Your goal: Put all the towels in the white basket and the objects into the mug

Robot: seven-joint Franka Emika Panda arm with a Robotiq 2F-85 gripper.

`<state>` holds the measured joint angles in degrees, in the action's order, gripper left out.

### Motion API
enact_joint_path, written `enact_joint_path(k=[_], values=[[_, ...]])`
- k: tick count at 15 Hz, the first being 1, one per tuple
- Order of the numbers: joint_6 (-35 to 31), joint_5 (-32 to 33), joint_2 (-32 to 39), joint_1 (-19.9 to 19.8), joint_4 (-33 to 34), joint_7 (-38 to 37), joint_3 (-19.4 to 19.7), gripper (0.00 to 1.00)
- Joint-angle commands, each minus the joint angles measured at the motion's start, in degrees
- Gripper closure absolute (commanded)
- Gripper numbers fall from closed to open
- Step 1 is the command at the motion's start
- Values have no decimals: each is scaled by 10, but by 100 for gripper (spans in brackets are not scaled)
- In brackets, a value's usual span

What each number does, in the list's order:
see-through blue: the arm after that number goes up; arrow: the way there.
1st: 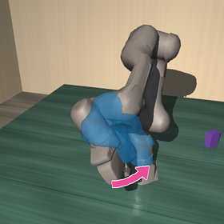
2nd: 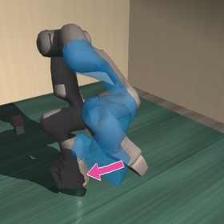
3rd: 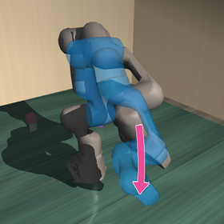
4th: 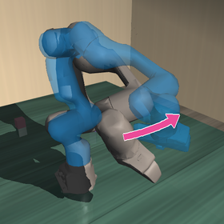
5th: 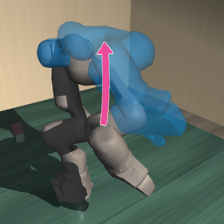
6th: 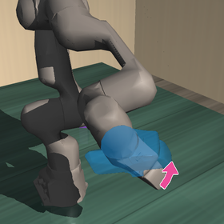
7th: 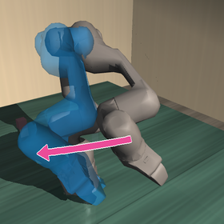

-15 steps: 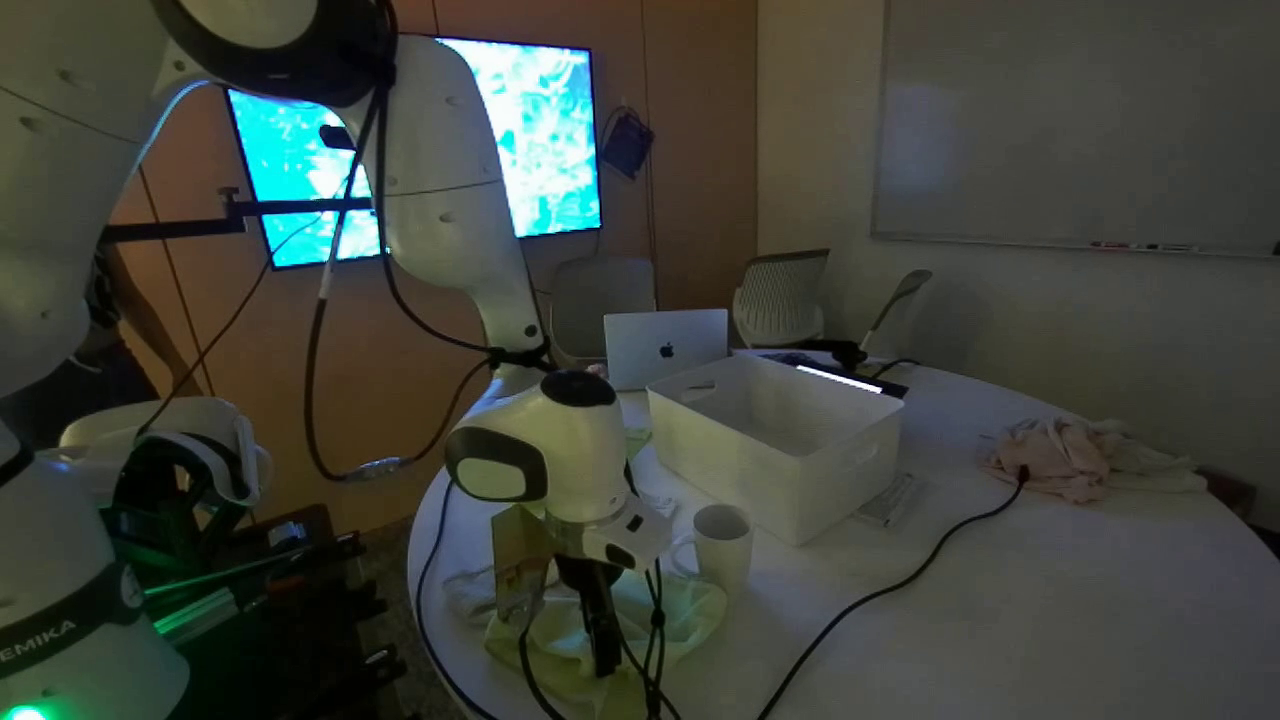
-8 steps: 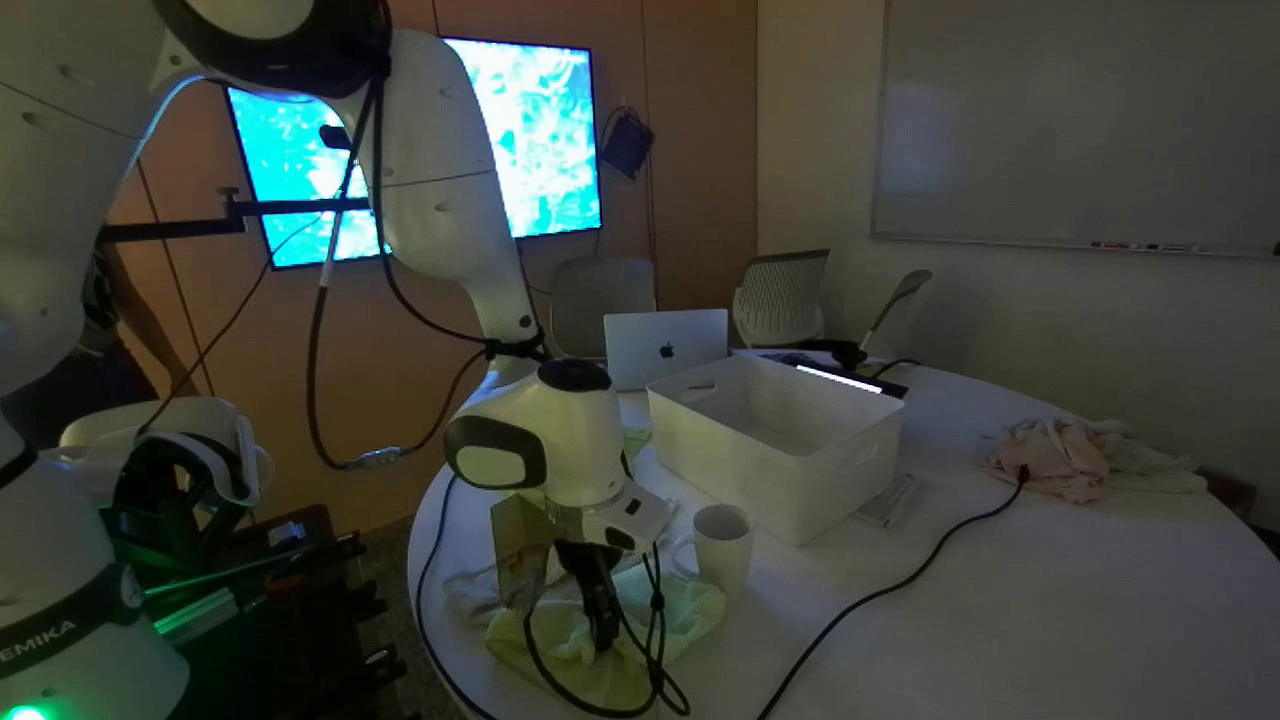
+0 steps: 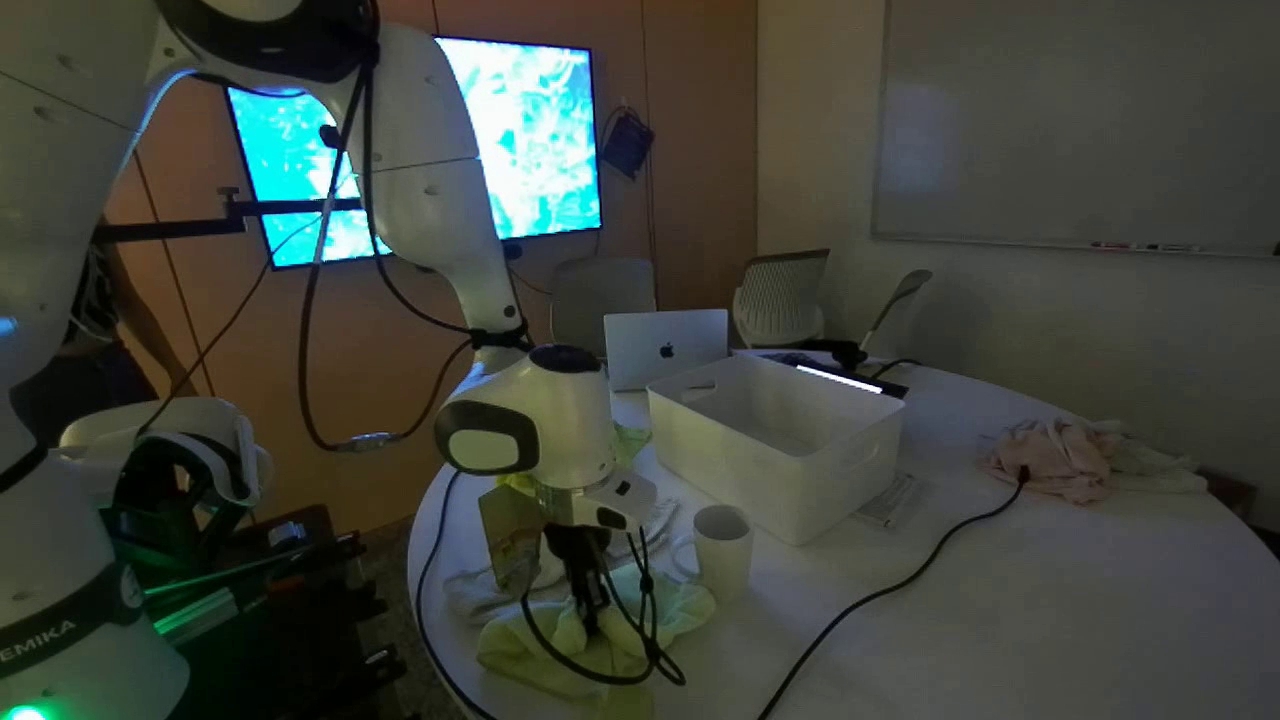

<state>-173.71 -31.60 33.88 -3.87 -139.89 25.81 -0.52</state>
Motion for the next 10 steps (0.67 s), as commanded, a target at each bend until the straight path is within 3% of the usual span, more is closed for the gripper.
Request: enact_joint_path(k=[1, 4, 5, 10], values=[[19, 17, -43, 22, -28, 5, 16, 97], [22, 37, -90, 52, -57, 1, 39, 97], [18, 130, -115, 30, -77, -65, 28, 97], [109, 318, -236, 87, -101, -168, 89, 97]])
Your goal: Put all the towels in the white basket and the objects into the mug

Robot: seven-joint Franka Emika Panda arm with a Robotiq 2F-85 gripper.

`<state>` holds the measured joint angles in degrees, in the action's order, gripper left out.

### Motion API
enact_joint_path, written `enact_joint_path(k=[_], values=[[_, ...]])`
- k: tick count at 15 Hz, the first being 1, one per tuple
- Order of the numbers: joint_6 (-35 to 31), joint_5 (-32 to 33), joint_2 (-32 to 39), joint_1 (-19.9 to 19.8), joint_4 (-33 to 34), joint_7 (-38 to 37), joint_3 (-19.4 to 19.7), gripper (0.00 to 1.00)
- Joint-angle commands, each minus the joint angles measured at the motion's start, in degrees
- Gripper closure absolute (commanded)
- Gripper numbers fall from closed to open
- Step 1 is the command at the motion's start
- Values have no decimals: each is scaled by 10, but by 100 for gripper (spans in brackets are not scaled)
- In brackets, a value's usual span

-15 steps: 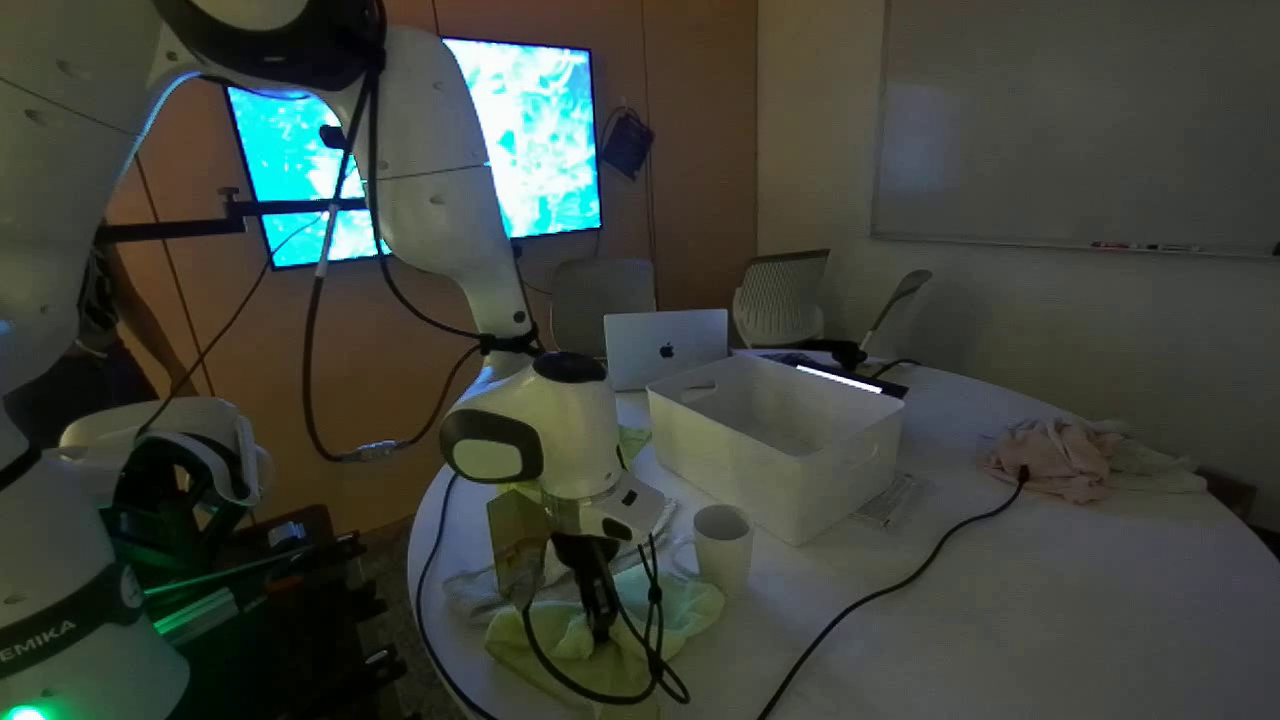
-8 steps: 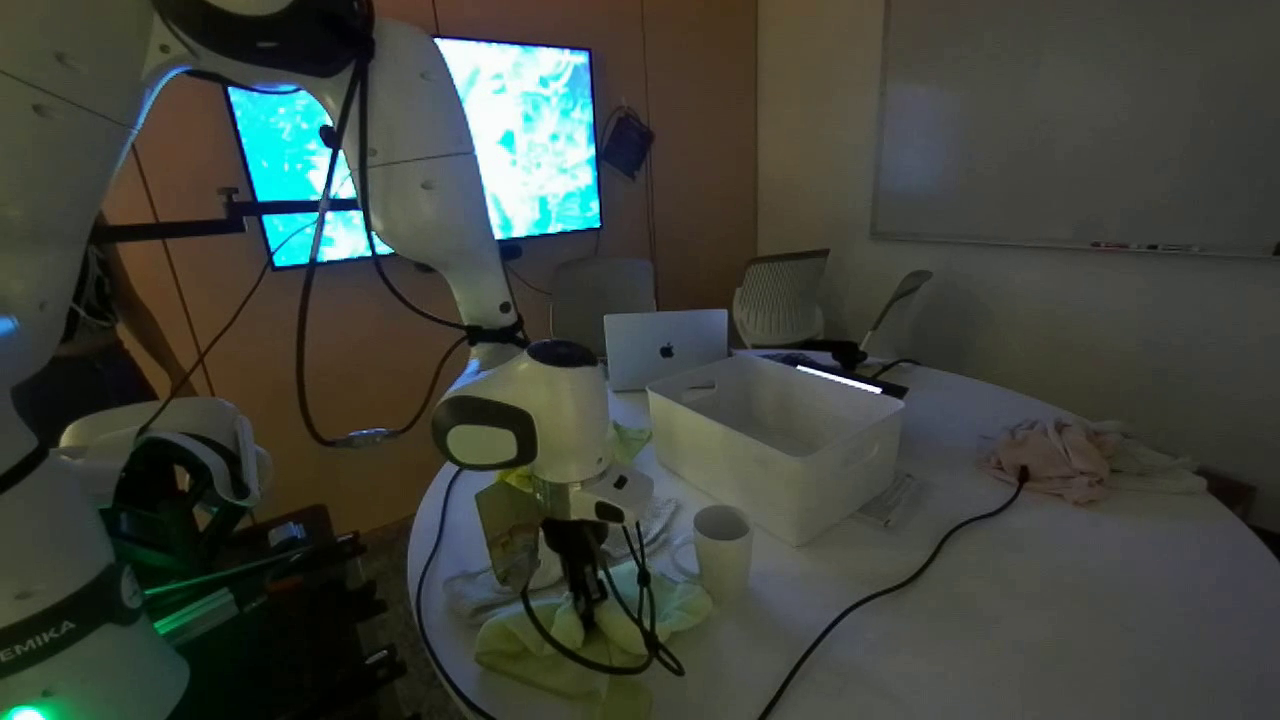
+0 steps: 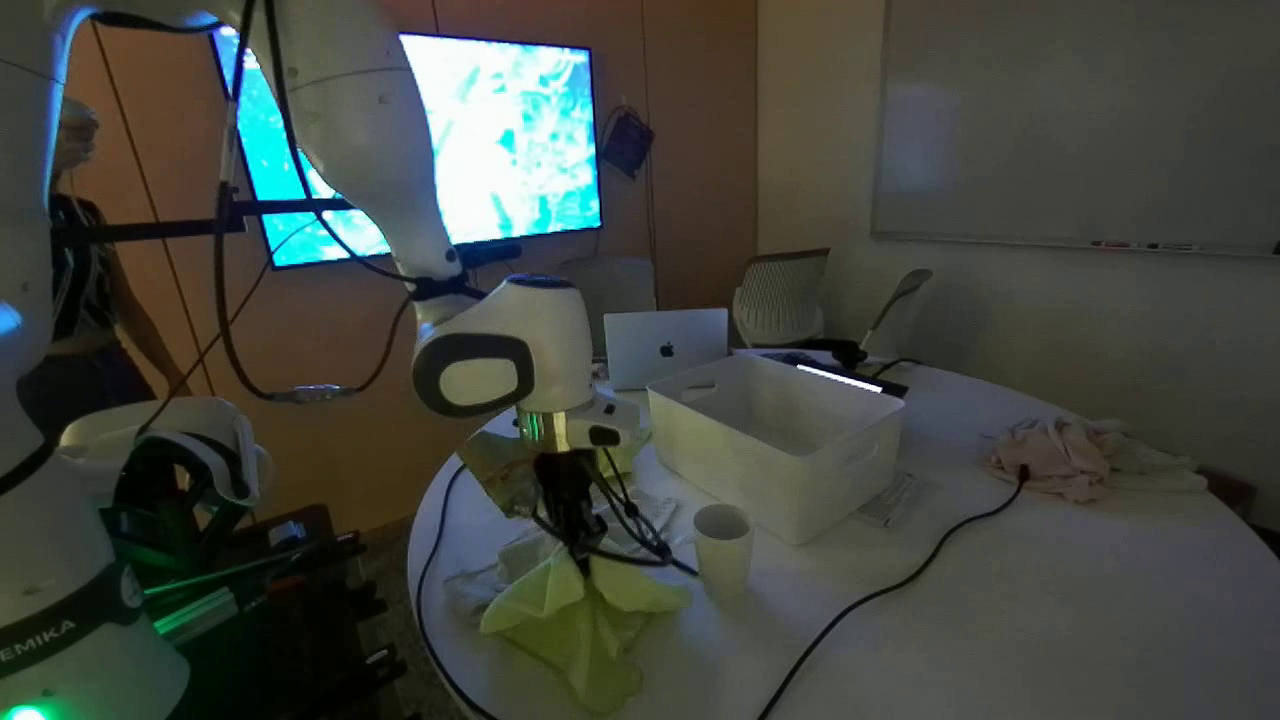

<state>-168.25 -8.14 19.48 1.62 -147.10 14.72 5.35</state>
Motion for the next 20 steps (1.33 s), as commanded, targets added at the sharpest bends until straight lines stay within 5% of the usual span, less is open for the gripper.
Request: enact_joint_path(k=[1, 8, 20], values=[[75, 118, -116, 38, -28, -82, 36, 97], [217, 208, -239, 26, 3, -159, -35, 97], [248, 185, -279, 32, 52, -172, -108, 95]])
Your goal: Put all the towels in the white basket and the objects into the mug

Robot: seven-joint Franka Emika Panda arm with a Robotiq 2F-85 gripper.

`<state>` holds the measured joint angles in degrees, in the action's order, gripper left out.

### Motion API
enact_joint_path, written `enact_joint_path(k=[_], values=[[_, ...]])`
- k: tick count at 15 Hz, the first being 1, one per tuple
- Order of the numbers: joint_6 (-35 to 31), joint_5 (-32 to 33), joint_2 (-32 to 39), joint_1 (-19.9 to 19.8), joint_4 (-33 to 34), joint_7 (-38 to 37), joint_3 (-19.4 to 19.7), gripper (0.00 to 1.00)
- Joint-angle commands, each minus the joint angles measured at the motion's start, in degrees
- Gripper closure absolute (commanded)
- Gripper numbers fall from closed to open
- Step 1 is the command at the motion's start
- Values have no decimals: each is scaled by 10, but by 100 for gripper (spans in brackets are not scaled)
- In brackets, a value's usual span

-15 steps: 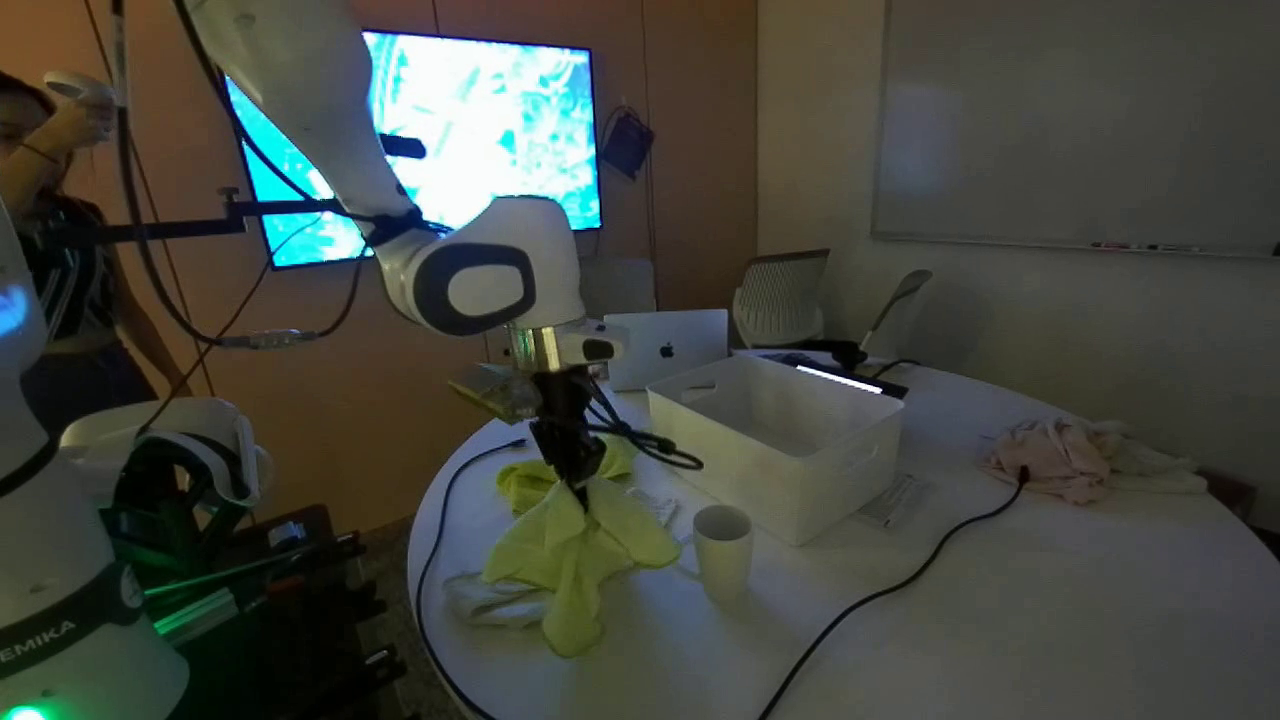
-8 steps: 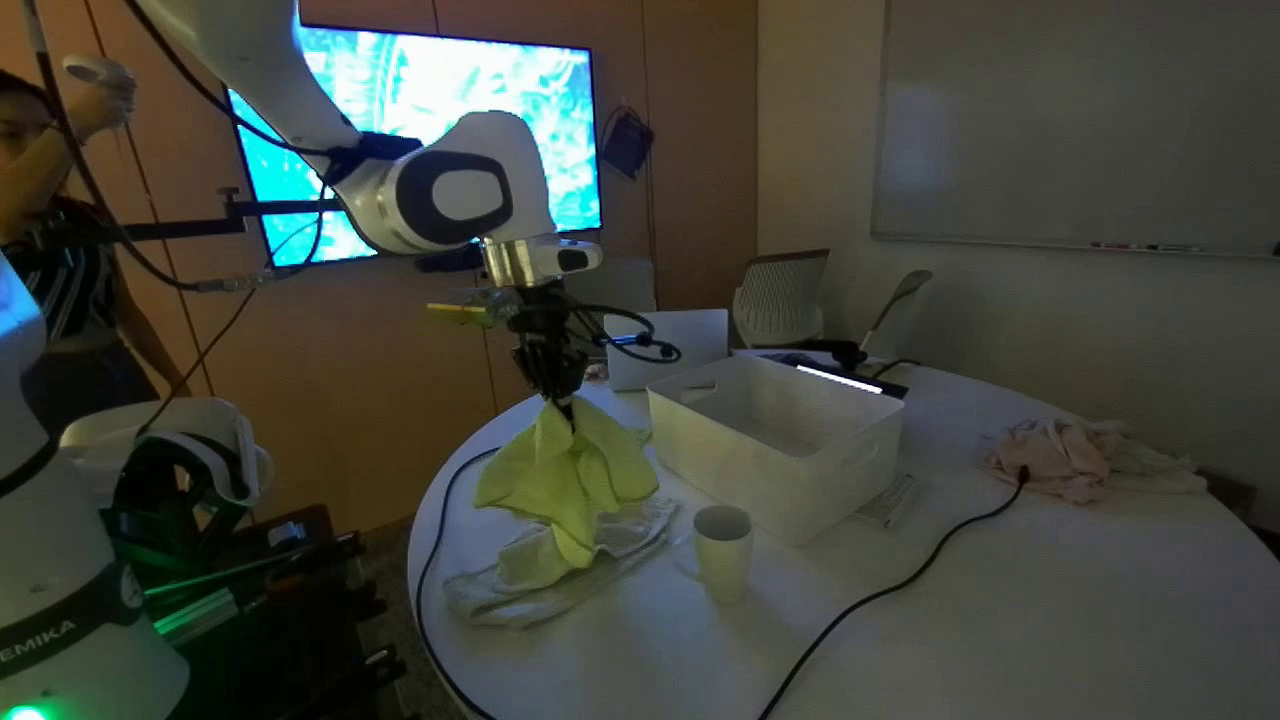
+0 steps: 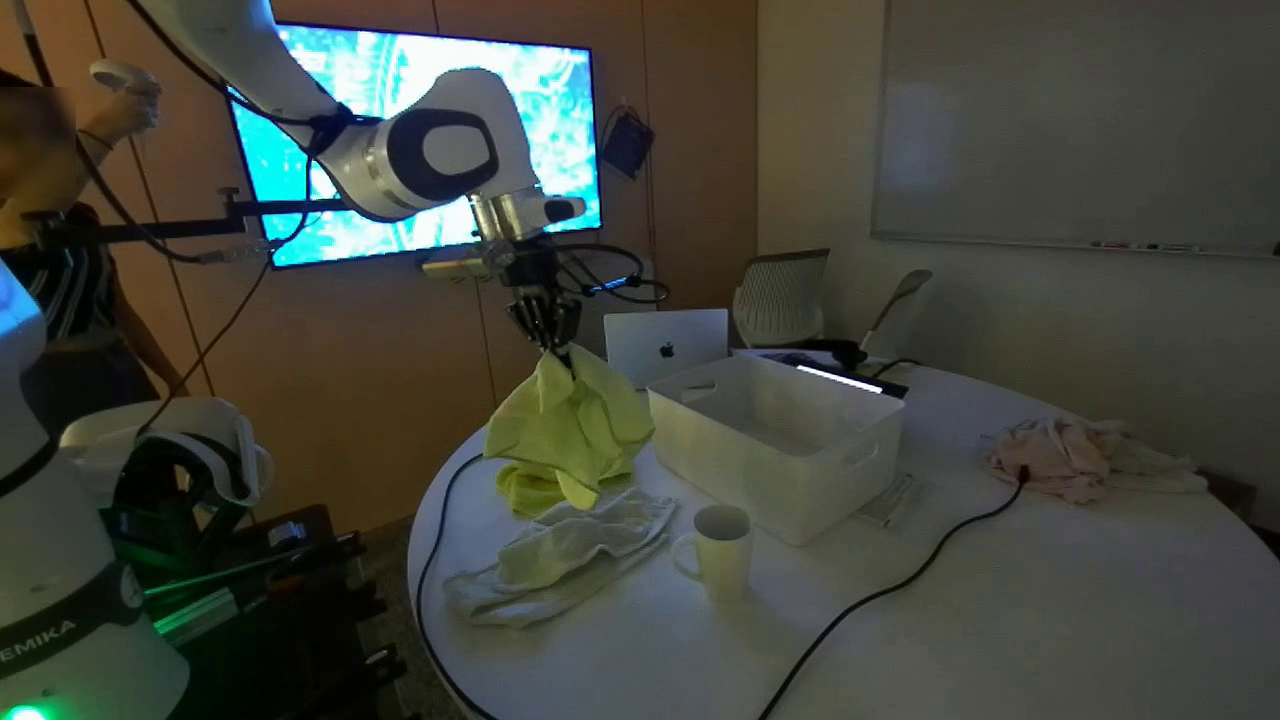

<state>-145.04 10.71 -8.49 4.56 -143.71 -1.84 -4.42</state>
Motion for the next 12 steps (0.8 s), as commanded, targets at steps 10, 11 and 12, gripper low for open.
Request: enact_joint_path(k=[10, 11, 12], values=[[13, -2, 26, 0, 19, -18, -17, 5], [0, 6, 40, -1, 16, -36, -20, 1], [-5, 5, 52, 1, 15, -41, -21, 0]])
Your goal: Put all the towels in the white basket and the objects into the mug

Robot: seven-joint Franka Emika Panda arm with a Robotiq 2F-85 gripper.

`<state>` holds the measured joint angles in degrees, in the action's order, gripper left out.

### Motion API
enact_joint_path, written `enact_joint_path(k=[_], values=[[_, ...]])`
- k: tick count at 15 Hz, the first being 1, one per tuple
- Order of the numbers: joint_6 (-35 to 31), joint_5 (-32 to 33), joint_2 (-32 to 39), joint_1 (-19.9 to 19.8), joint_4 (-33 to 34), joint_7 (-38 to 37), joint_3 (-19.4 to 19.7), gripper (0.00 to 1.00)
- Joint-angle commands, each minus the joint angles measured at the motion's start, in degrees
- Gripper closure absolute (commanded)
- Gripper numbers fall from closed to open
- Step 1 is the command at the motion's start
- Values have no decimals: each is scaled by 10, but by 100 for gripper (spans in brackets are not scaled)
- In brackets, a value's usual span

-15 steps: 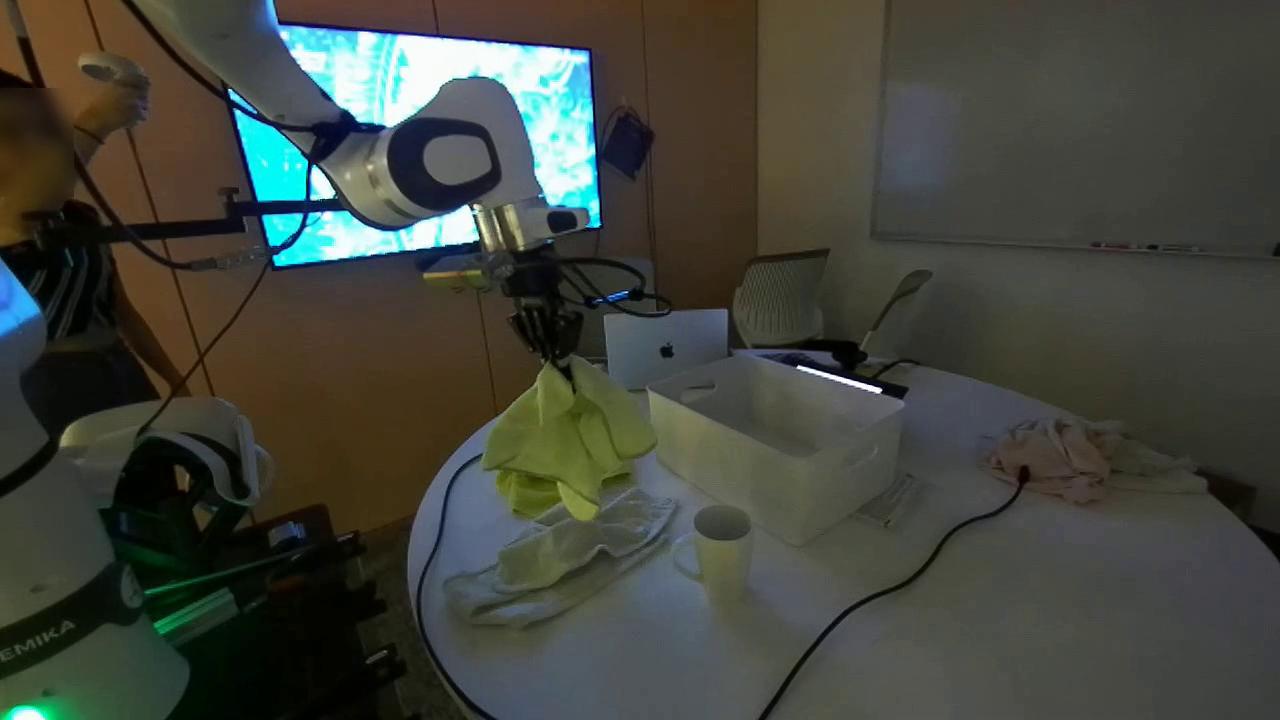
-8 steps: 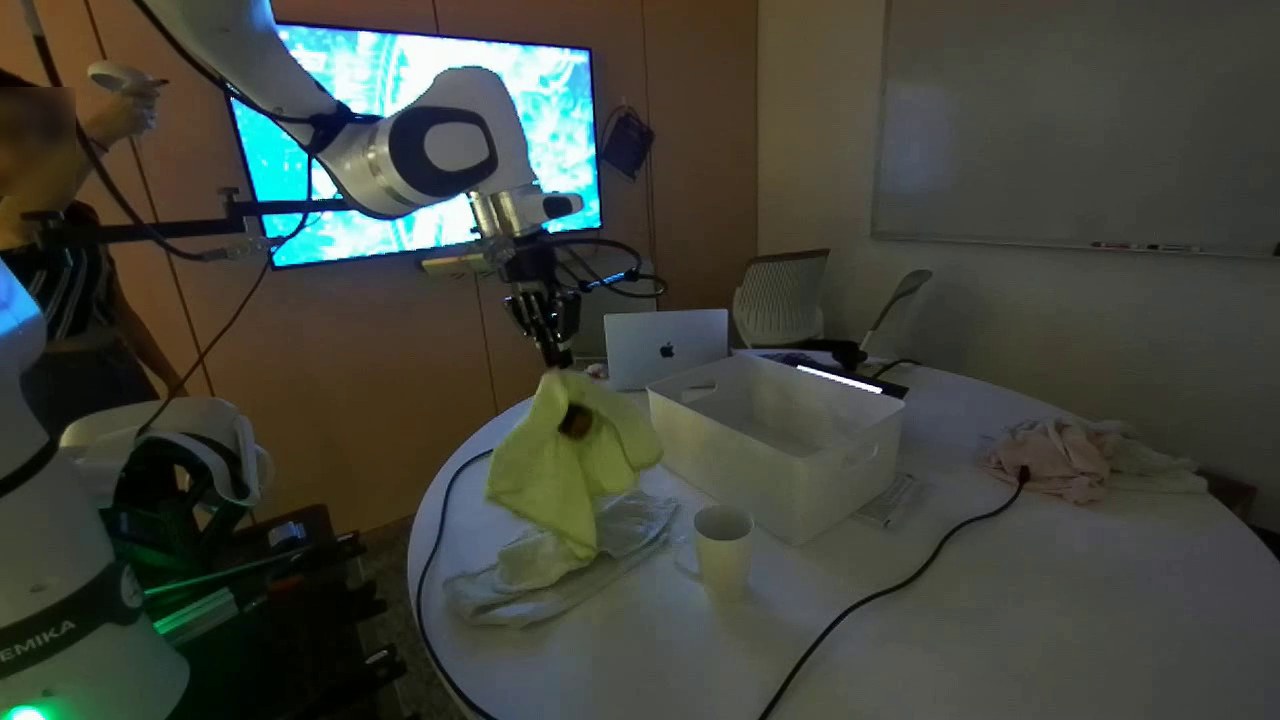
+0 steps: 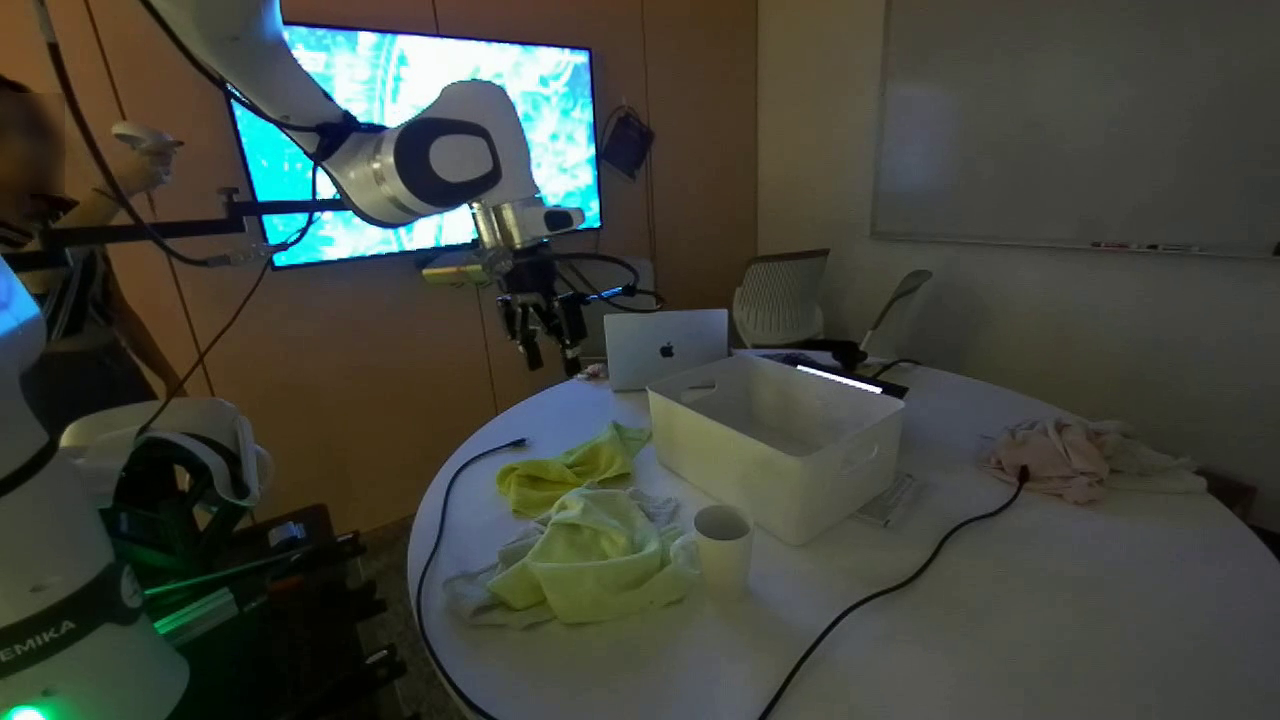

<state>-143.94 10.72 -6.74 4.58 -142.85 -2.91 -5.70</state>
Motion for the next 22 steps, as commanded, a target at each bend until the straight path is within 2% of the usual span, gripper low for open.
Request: enact_joint_path(k=[1, 5, 12, 17, 22], values=[[-35, 17, 56, 2, 4, -51, -12, 0], [-91, 10, 147, 17, 8, -82, -14, 0], [-201, 1, 271, 60, 28, -107, 14, 0], [-237, -44, 335, 44, 57, -70, 11, 0], [-237, -77, 380, 27, 96, -40, 10, 0]])
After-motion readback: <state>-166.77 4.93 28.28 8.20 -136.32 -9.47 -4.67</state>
